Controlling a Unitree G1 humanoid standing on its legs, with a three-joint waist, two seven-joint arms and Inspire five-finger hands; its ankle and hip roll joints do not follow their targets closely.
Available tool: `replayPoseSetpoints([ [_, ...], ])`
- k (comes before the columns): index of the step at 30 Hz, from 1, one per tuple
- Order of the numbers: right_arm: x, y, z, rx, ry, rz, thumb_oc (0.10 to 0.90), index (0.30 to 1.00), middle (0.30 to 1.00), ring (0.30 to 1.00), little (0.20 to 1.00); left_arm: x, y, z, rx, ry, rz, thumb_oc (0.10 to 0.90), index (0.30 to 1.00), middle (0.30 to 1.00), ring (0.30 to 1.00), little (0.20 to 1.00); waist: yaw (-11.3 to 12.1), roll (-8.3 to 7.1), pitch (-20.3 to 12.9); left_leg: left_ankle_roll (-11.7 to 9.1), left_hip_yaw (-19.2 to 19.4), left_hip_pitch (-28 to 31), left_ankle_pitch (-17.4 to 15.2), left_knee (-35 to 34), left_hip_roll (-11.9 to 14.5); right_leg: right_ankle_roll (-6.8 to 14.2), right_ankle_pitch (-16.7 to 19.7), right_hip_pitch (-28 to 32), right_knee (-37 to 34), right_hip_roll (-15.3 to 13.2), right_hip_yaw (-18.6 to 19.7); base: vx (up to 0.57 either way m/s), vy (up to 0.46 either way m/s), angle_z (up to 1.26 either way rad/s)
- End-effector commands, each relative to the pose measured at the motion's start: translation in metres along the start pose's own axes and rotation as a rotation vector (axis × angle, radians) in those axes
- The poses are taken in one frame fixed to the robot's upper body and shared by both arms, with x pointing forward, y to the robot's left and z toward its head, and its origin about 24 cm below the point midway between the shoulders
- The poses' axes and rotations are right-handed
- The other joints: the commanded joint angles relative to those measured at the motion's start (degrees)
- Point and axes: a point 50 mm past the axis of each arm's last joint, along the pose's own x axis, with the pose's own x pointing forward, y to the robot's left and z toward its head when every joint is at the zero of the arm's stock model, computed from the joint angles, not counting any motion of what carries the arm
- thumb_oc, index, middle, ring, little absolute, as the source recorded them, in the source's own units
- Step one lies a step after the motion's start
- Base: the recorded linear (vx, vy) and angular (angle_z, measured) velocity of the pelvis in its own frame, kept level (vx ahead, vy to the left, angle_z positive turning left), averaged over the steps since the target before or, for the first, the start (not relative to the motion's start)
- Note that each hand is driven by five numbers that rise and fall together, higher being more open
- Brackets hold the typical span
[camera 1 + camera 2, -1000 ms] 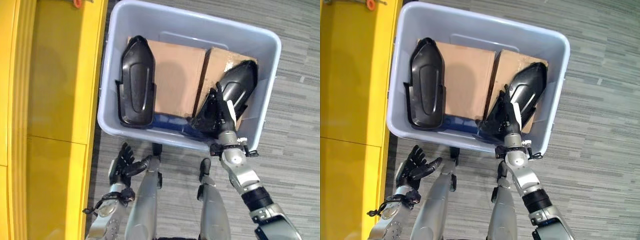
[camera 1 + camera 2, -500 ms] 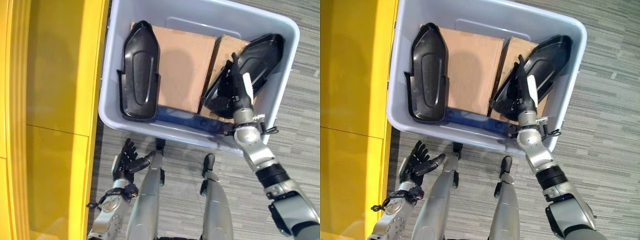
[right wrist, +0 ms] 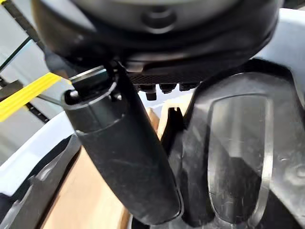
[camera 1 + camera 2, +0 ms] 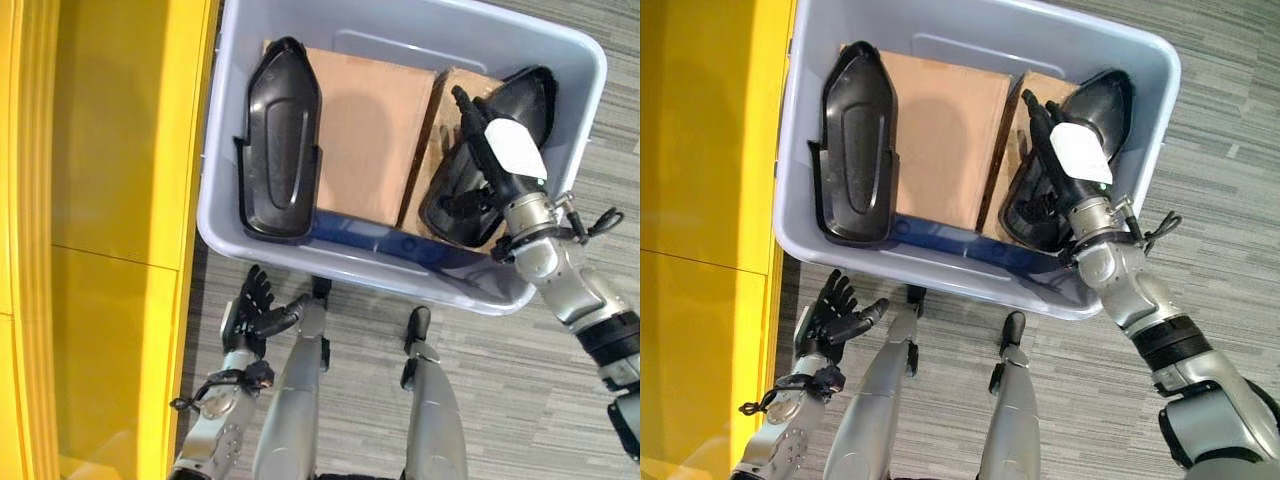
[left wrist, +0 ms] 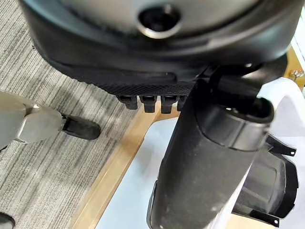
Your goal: Move parts from the plastic box to the shelf.
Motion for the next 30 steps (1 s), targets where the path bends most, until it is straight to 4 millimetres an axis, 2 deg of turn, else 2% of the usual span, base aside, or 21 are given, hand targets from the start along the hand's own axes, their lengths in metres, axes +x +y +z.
replayPoseSetpoints([
  [1, 0.005, -0.05, 0.032, -0.079, -0.199, -0.204, 0.9, 1.0, 1.0, 1.0, 1.0, -0.002, 0.001, 0.026, 0.0, -0.128, -0.035, 0.9, 1.0, 1.0, 1.0, 1.0, -1.12, -0.4, -1.24, -3.57, -1.47, 1.43, -10.29, 7.77, 5.85, -1.81, 7.39, 0.75, -6.74, -1.53, -3.3, 0.0, 0.0, 0.0],
  [5, -0.022, -0.059, 0.04, 0.122, -0.196, -0.387, 0.9, 1.0, 1.0, 1.0, 1.0, -0.003, 0.003, 0.026, -0.015, -0.13, 0.008, 0.9, 1.0, 1.0, 1.0, 1.0, -2.54, -1.26, -1.24, -3.35, -1.25, 2.06, -10.64, 7.61, 5.98, -1.87, 7.11, 1.45, -6.88, -1.39, -3.2, 0.01, 0.009, -0.02],
  [6, -0.029, -0.058, 0.039, 0.19, -0.176, -0.431, 0.9, 1.0, 1.0, 1.0, 1.0, -0.004, 0.003, 0.026, -0.026, -0.13, 0.018, 0.9, 1.0, 1.0, 1.0, 1.0, -2.94, -1.43, -1.24, -3.28, -1.26, 2.11, -10.72, 7.68, 5.98, -1.9, 7.14, 1.45, -6.86, -1.36, -3.09, 0.01, 0.02, -0.08],
  [10, -0.041, -0.048, 0.037, 0.272, -0.125, -0.477, 0.9, 1.0, 1.0, 1.0, 1.0, -0.006, 0.005, 0.023, -0.034, -0.116, 0.044, 0.9, 1.0, 1.0, 1.0, 1.0, -3.42, -1.79, -1.24, -3.1, -1.01, 2.3, -10.86, 7.71, 6.03, -1.94, 7.07, 1.7, -6.98, -1.22, -2.86, 0.0, 0.011, -0.05],
  [14, -0.053, -0.031, 0.037, 0.456, -0.059, -0.527, 0.9, 1.0, 1.0, 1.0, 1.0, -0.008, 0.006, 0.02, -0.041, -0.104, 0.064, 0.9, 1.0, 1.0, 1.0, 1.0, -4.07, -1.9, -1.24, -2.88, -0.99, 2.24, -10.96, 7.77, 6.1, -2.08, 7.01, 1.5, -6.93, -1.17, -2.6, 0.0, 0.005, -0.06],
  [15, -0.049, -0.014, 0.04, 0.637, -0.002, -0.563, 0.9, 1.0, 1.0, 1.0, 1.0, -0.007, 0.004, 0.018, -0.048, -0.098, 0.071, 0.9, 1.0, 1.0, 1.0, 1.0, -4.2, -1.74, -1.24, -2.75, -0.75, 2.31, -10.91, 7.68, 6.17, -2.24, 7.06, 1.43, -7.12, -1.01, -2.36, -0.01, 0.016, -0.03],
  [16, -0.049, -0.013, 0.04, 0.638, -0.002, -0.563, 0.9, 1.0, 1.0, 1.0, 1.0, -0.007, 0.004, 0.018, -0.048, -0.099, 0.072, 0.9, 1.0, 1.0, 1.0, 1.0, -4.19, -1.81, -1.24, -2.75, -0.72, 2.32, -10.91, 7.67, 6.17, -2.24, 7.06, 1.43, -7.12, -1.02, -2.33, -0.01, 0.025, -0.04],
  [17, -0.048, -0.002, 0.044, 0.711, 0.027, -0.548, 0.9, 1.0, 1.0, 1.0, 1.0, -0.006, 0.003, 0.017, -0.049, -0.091, 0.07, 0.9, 1.0, 1.0, 1.0, 1.0, -4.34, -1.82, -1.24, -2.75, -0.59, 2.21, -10.85, 7.69, 6.23, -2.3, 7.13, 1.19, -7.18, -0.98, -2.09, 0.0, 0.007, -0.09],
  [24, -0.041, 0.017, 0.052, 0.812, 0.072, -0.519, 0.9, 1.0, 1.0, 1.0, 1.0, -0.008, 0.0, 0.013, -0.051, -0.073, 0.07, 0.9, 1.0, 1.0, 1.0, 1.0, -4.44, -1.66, -1.24, -2.76, -0.26, 1.58, -10.8, 7.97, 6.18, -2.33, 7.44, 0.42, -7.22, -1.0, -1.74, 0.0, 0.003, -0.04],
  [30, -0.04, 0.026, 0.052, 0.745, 0.091, -0.468, 0.9, 1.0, 1.0, 1.0, 1.0, -0.008, 0.001, 0.016, -0.044, -0.09, 0.08, 0.9, 1.0, 1.0, 1.0, 1.0, -4.28, -1.47, -1.24, -2.76, -0.29, 0.91, -10.76, 8.11, 5.98, -2.41, 7.54, -0.11, -7.19, -1.1, -1.86, 0.0, 0.0, 0.0],
])
